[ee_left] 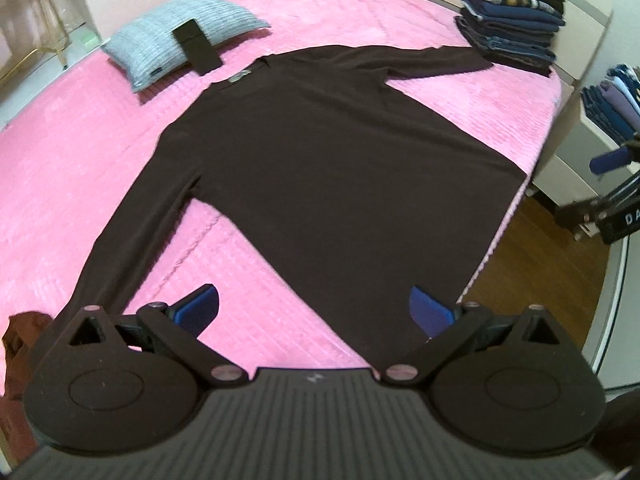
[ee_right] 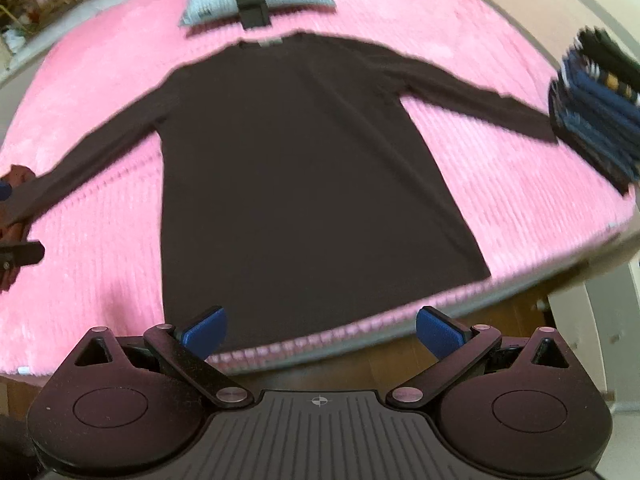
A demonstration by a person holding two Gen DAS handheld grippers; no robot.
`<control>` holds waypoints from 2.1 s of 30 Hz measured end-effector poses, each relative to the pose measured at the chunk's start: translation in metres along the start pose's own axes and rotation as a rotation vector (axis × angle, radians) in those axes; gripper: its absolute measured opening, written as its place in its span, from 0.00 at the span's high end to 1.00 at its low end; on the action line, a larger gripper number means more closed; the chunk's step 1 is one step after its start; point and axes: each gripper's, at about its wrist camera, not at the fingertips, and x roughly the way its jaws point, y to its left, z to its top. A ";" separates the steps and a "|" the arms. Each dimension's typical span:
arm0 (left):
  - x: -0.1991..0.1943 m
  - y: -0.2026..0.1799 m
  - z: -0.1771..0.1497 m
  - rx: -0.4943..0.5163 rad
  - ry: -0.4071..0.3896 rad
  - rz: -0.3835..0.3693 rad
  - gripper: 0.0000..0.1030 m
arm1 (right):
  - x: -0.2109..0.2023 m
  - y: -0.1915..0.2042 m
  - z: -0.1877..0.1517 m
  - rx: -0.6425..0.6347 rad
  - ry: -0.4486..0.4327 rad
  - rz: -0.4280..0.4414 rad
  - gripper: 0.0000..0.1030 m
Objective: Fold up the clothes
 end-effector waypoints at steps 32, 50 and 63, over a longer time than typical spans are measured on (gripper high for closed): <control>-0.010 0.350 -0.246 -0.590 0.173 0.487 0.02 | 0.181 0.513 0.078 -1.147 -0.290 0.522 0.48; 0.011 0.365 -0.276 -0.669 0.224 0.438 0.02 | 0.269 0.594 0.090 -1.182 -0.213 0.542 0.99; 0.043 0.323 -0.166 -0.394 0.118 0.334 0.02 | 0.185 0.391 0.244 -0.519 -0.487 0.397 0.99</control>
